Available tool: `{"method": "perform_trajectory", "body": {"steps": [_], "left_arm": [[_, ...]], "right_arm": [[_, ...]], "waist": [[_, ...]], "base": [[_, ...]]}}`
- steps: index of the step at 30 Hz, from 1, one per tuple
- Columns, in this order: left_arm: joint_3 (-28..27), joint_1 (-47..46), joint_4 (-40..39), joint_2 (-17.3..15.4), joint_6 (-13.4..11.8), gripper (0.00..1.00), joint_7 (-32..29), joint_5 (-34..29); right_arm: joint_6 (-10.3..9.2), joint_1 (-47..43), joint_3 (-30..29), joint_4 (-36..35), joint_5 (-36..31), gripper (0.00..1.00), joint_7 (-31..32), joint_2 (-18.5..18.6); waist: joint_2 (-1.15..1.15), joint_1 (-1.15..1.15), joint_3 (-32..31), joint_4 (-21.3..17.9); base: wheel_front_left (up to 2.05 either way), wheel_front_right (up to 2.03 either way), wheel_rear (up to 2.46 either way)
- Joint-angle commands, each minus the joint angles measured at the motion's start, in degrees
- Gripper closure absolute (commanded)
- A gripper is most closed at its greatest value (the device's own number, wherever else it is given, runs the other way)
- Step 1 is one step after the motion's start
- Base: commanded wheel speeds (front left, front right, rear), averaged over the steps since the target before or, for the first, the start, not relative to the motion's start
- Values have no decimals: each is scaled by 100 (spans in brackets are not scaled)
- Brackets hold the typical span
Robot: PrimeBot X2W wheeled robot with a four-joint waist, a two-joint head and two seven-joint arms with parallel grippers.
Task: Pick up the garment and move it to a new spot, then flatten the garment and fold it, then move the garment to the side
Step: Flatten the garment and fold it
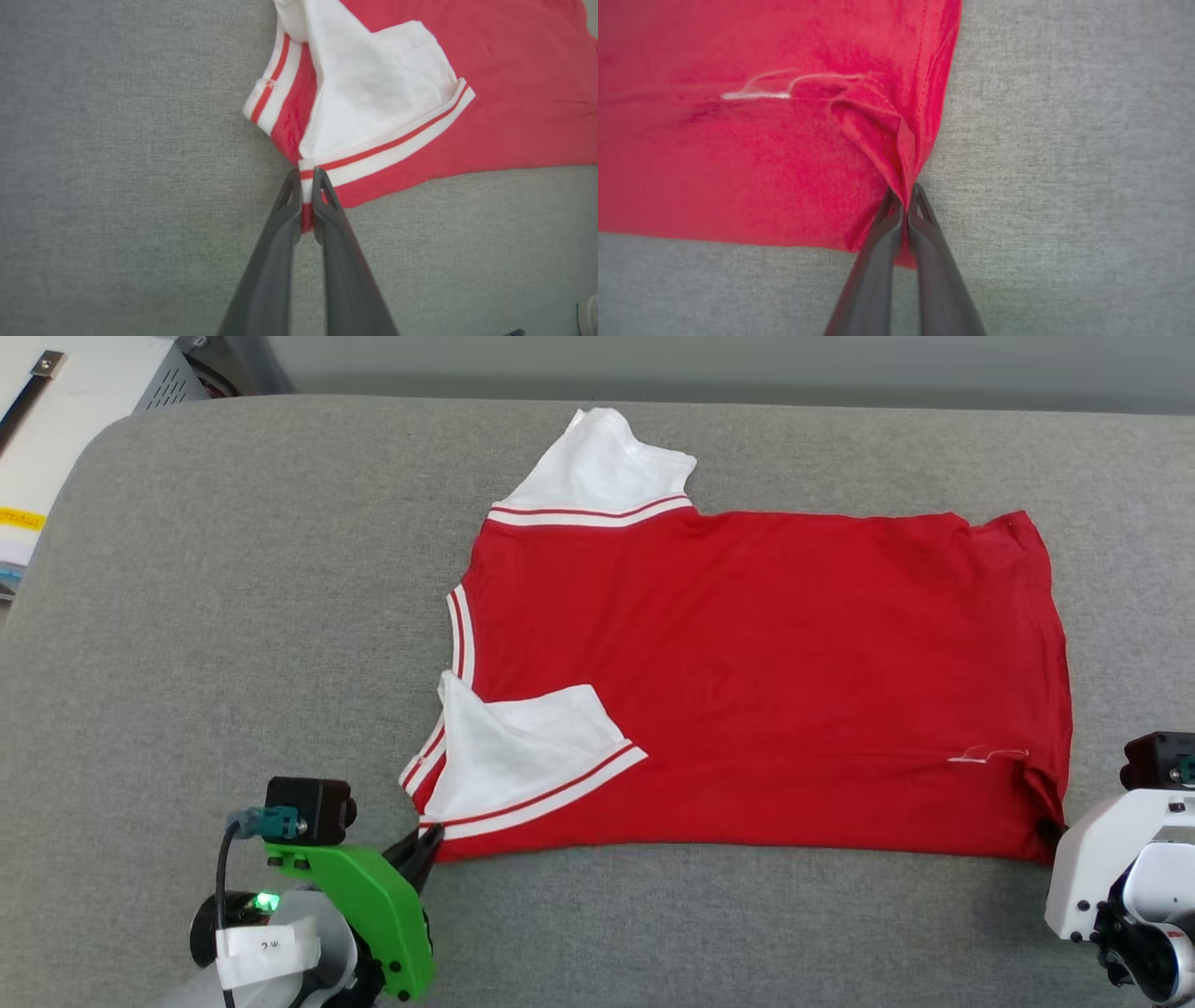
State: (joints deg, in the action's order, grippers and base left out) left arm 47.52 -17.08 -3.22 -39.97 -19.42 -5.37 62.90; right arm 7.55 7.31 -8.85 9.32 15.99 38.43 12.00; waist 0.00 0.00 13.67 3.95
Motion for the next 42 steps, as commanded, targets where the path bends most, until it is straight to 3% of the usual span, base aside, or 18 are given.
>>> {"method": "perform_trajectory", "body": {"steps": [1,14,21,27,28,29,30,31,32,37,42], "left_arm": [[19,117,52,-65,-49,100,-17,-54],[263,764,130,-128,-113,100,-65,106],[385,1152,127,-191,-115,100,-67,216],[434,1208,323,-42,56,100,-34,303],[438,1197,383,-13,86,94,-15,299],[449,1187,436,3,109,76,2,282],[462,1172,500,18,130,3,24,253],[463,1152,533,28,138,0,48,228],[442,1121,564,46,141,0,101,203],[333,974,576,149,280,0,435,85],[88,816,590,232,406,0,1167,-178]], "right_arm": [[-6,-3,2,129,30,100,-4,46],[-6,-794,-248,-598,393,100,713,237],[-6,-1330,-468,-1179,497,100,1148,92],[-6,-1626,-503,-1243,407,100,1169,-67],[-6,-1661,-485,-1215,392,100,1153,-110],[-6,-1679,-465,-1198,393,100,1144,-143],[-6,-1688,-458,-1180,391,100,1120,-180],[-6,-1690,-458,-1174,373,95,1078,-191],[-6,-1690,-459,-1165,343,0,1018,-195],[-6,-1625,-470,-1147,373,0,669,-170],[-6,-1402,-295,-1369,581,0,-293,21]], "waist": [[0,0,-106,-17],[0,0,-855,-30],[0,0,-1000,-71],[0,0,-1007,-56],[0,0,-998,-57],[0,0,-989,-62],[0,0,-981,-66],[0,0,-978,-66],[0,0,-974,-65],[0,0,-1049,-32],[0,0,-1172,-7]], "base": [[0,0,0],[0,0,0],[0,0,0],[0,0,0],[0,0,0],[0,0,0],[0,0,0],[0,0,0],[0,0,0],[0,0,0],[0,0,0]]}}
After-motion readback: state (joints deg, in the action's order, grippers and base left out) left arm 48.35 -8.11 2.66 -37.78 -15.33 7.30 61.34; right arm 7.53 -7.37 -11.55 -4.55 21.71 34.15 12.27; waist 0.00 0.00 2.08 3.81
